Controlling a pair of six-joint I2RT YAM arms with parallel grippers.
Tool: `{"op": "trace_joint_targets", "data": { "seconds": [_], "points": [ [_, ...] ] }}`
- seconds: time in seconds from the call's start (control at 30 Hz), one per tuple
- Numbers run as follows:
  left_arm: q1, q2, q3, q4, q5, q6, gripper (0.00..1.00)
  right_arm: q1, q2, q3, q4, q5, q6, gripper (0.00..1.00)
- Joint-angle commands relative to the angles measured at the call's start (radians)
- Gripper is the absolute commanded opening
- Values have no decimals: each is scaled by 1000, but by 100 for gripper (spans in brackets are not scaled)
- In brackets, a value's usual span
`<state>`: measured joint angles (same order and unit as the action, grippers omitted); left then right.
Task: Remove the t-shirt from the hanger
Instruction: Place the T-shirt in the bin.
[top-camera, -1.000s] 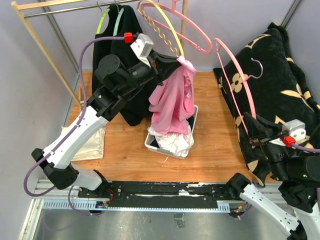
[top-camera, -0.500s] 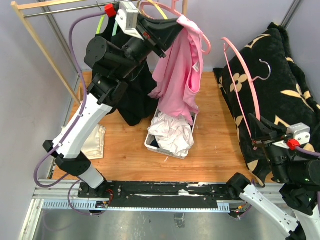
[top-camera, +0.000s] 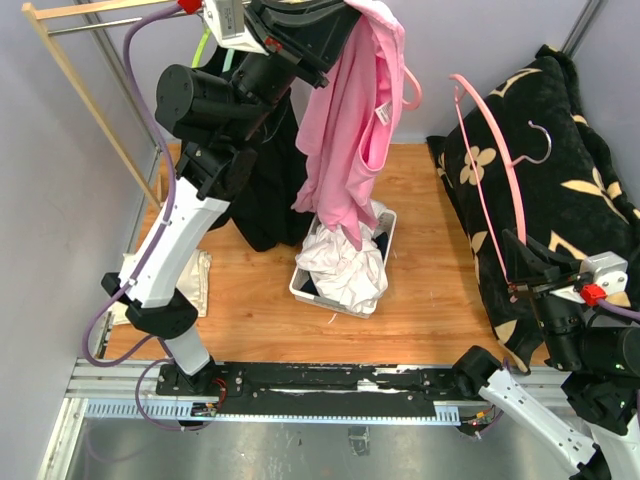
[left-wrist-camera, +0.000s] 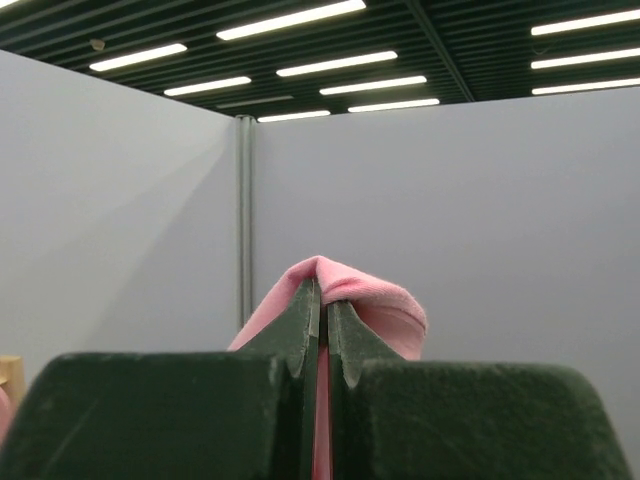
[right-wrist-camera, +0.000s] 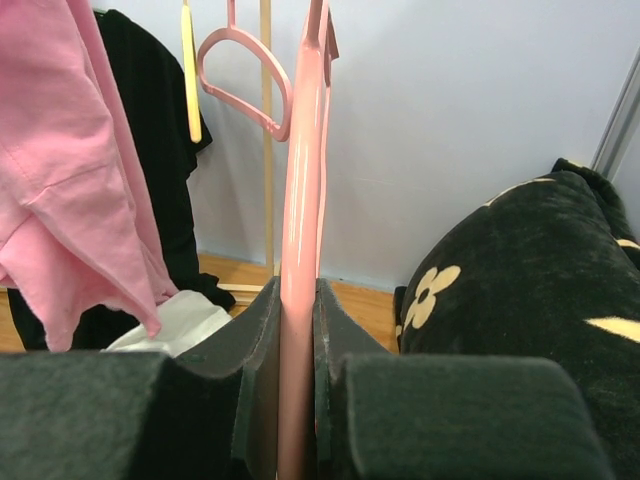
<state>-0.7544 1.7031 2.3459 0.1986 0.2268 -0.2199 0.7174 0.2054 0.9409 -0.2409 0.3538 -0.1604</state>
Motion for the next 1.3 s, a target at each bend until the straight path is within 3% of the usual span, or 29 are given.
{"op": "trace_joint_targets", "data": {
  "seconds": [0.0,0.37,0.73,1.0,1.27],
  "points": [
    [-4,-18,-31,99,33,-68,0,10,-21,-5,51,17,-13,1],
    [-5,-59,-242,122,48,-139,0,10,-15,-10,51,10,-2,1],
    [-39,-286,-707,141,-25,-119,0,10,18,-25,77,15,-7,1],
    [-57,-419,-845,-72,-194,17,1,9,65,-35,111,-1,2,1],
    [-76,-441,-910,-258,-401,126,1,10,116,-44,138,-16,9,1]
  ]
}}
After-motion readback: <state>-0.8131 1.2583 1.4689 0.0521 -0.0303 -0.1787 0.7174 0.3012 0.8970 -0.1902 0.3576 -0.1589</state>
